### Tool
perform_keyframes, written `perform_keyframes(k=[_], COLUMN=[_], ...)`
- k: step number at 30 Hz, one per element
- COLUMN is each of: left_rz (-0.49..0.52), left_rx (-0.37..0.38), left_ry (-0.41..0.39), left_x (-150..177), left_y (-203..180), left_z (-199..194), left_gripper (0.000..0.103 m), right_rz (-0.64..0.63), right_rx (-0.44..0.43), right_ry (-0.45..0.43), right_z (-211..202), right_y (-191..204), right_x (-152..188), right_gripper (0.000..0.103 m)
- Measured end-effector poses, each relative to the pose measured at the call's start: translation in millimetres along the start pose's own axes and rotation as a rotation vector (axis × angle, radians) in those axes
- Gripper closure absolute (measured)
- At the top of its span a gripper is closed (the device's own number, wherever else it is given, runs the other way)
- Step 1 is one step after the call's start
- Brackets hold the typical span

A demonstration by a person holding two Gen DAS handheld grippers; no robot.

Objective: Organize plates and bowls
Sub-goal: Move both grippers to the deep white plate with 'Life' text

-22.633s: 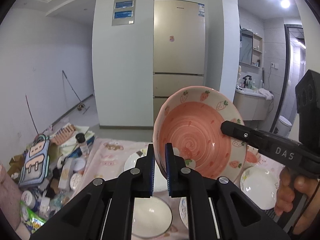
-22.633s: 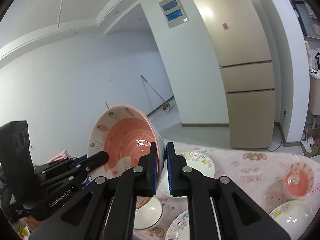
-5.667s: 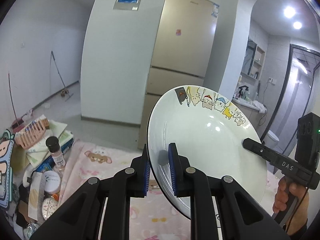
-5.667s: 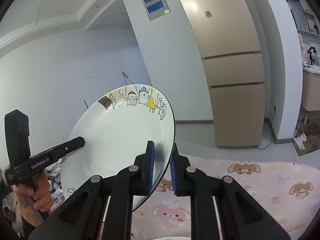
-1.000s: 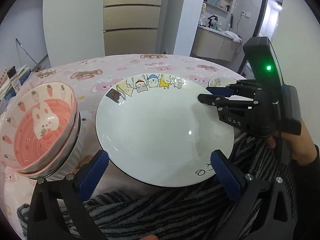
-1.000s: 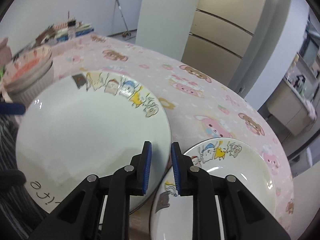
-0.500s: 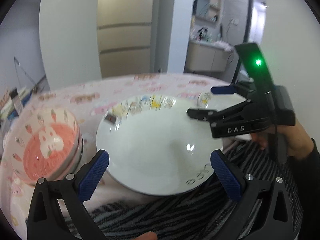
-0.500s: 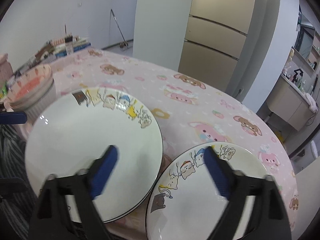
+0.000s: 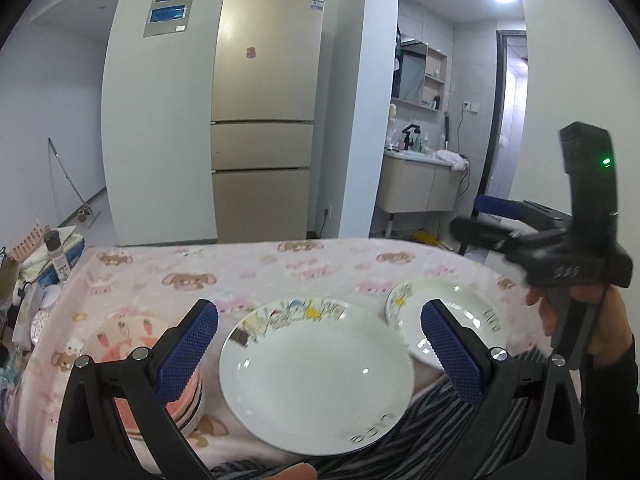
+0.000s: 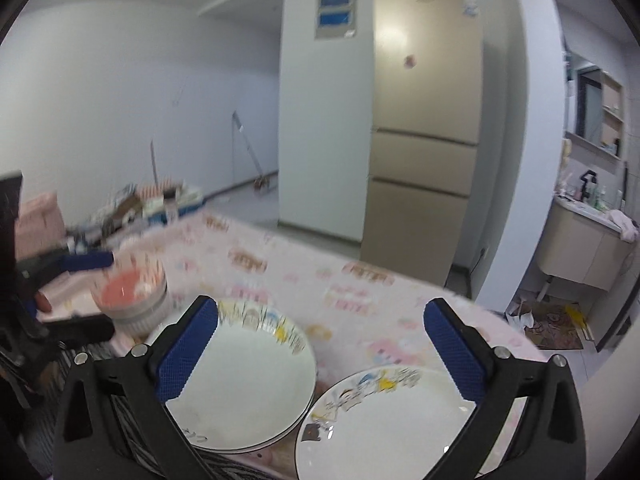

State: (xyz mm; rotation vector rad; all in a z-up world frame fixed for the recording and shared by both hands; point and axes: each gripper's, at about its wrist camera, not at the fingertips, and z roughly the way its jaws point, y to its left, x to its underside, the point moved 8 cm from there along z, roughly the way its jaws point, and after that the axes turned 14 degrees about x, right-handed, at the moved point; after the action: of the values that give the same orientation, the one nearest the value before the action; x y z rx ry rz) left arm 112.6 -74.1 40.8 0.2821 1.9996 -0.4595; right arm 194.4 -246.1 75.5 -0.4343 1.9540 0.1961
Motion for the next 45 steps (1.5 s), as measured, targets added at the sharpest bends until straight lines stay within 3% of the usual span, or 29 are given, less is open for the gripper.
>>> perform_keyframes(k=[4, 12, 21, 26, 29, 32, 34, 37, 43, 45], left_rz=[-0.013, -0.032, -0.018, -0.099, -0.173, -0.231, -0.231, -0.273, -0.348, -0.382], left_rx=[0.014, 0.082, 0.085, 0.159, 0.132, 0.162, 0.109, 0.093, 0.049, 0.043], left_ry=[0.007, 0.062, 0.213, 0.299, 0.293, 0.33, 0.333, 0.354, 0.383, 0.401], left_x=[-16, -24, 2, 27, 44, 60, 66, 74, 91, 97], left_y=[-13, -48, -87, -100, -101, -107, -106, -105, -107, -109], left_z=[6, 32, 74, 100, 107, 113, 116, 123, 135, 142], left_gripper=[0.0, 0.0, 0.0, 0.0, 0.0, 0.001, 0.002, 0.004, 0.015, 0.024], right_rz=[0.062, 0.071, 0.177, 0.197, 0.21, 0.226, 0.234, 0.238, 0.24, 0.24], right_rx=[-0.019, 0.07, 0.08, 0.089, 0.099, 0.104, 0.108, 0.101, 0.055, 0.029], right_ry=[-0.014, 0.009, 0.121, 0.185, 0.227, 0.257, 0.272, 0.292, 0.36, 0.377], right_z=[-27, -50, -33, -22, -15, -7, -4, 3, 27, 36], right_y=[-22, -70, -119, -133, -144, -153, -157, -160, -158, -155], right_x=[-14, 6, 60, 87, 105, 118, 125, 131, 146, 150], right_gripper=[0.0, 0.0, 0.0, 0.0, 0.0, 0.0, 0.0, 0.0, 0.0, 0.0])
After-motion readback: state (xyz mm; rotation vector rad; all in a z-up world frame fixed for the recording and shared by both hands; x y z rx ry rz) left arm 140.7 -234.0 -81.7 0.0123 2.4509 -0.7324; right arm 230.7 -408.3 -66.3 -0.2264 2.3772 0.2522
